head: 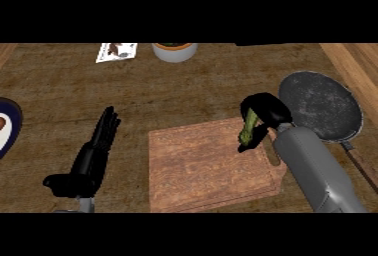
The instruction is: Pick the squash from the cutting board and place it in the pan
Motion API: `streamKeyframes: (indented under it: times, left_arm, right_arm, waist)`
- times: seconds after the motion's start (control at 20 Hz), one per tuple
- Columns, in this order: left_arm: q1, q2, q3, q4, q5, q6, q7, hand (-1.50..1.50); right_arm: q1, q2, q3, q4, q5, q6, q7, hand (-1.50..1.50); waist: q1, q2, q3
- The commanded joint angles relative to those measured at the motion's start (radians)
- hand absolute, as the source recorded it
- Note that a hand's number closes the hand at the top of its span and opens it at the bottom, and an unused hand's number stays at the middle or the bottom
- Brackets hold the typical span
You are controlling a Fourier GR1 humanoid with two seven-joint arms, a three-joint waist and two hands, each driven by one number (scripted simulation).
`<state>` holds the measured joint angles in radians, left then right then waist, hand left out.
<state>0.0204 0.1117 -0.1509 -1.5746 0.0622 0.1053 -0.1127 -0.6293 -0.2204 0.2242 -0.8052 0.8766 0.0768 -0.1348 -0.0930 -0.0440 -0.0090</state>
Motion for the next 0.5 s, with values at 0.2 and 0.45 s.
streamKeyframes:
  times: [0.2, 0.45]
  left_arm:
    - [0.008, -0.013, -0.007, -0.009, -0.006, 0.014, 0.008, 0.00]
    - [-0.037, 0.015, 0.025, -0.006, 0.016, -0.017, 0.011, 0.00]
  right_arm:
    - [0.018, 0.080, -0.059, -0.316, 0.112, -0.264, 0.474, 1.50]
    - [0.136, 0.147, -0.042, -0.605, 0.169, -0.280, 0.700, 1.50]
  waist:
    - [0.006, 0.006, 0.005]
    - [0.025, 0.022, 0.007]
